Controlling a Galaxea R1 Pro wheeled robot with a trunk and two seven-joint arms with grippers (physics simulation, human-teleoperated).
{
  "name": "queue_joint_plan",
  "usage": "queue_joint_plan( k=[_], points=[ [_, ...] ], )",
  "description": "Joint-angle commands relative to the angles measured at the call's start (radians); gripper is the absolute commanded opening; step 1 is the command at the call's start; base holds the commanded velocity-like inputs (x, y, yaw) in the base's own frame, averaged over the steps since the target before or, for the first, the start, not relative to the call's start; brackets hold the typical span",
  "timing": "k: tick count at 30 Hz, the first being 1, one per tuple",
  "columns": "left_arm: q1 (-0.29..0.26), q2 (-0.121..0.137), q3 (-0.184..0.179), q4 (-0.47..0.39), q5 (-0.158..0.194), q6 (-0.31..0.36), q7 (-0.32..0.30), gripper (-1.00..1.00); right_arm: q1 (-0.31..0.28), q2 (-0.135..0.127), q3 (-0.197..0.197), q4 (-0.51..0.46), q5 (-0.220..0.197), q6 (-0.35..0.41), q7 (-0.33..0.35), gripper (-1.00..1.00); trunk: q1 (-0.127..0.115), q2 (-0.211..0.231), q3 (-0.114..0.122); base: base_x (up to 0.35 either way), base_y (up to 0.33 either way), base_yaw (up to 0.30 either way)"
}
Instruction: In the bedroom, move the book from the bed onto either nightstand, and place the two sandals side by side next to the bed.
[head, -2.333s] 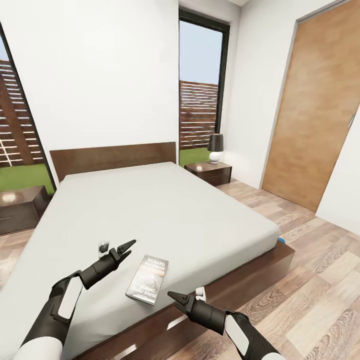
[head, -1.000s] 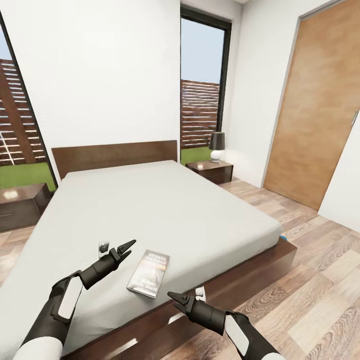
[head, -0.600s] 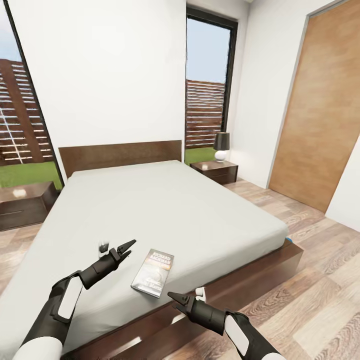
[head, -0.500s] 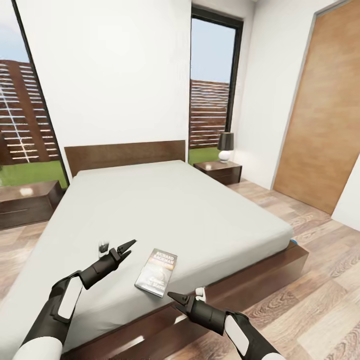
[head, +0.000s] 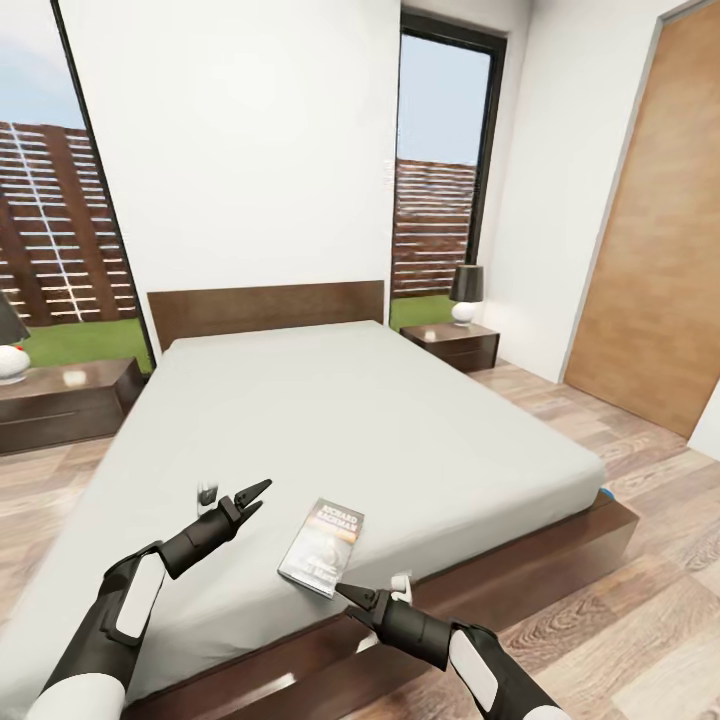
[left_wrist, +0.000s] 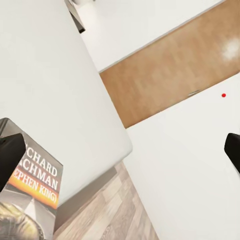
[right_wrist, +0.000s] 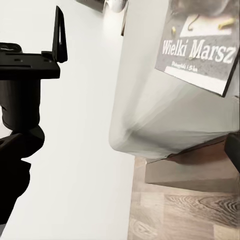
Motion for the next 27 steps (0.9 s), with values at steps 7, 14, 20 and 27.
queue_joint_plan(
  k=[7,14,20,27],
  points=[
    [-0.001,-0.001,0.001,0.0,0.003,0.005,-0.001,1.0,-0.001,-0.001,0.003,0.0,-0.01,0.008,0.0,1.0,0.0,0.0,-0.001,0.066,-0.062,0.001],
    [-0.001,-0.001,0.001,0.0,0.003,0.005,-0.001,1.0,-0.001,-0.001,0.003,0.0,-0.011,0.008,0.0,1.0,0.0,0.0,-0.001,0.004,-0.004,0.0],
    [-0.001,0.0,0.001,0.0,0.003,0.005,-0.001,1.0,-0.001,-0.001,0.003,0.0,-0.011,0.008,0.0,1.0,0.0,0.0,-0.001,0.072,0.0,0.0],
    [-0.001,-0.001,0.001,0.0,0.003,0.005,-0.001,1.0,-0.001,-0.001,0.003,0.0,-0.011,0.008,0.0,1.0,0.0,0.0,-0.001,0.082,0.0,0.0]
  ],
)
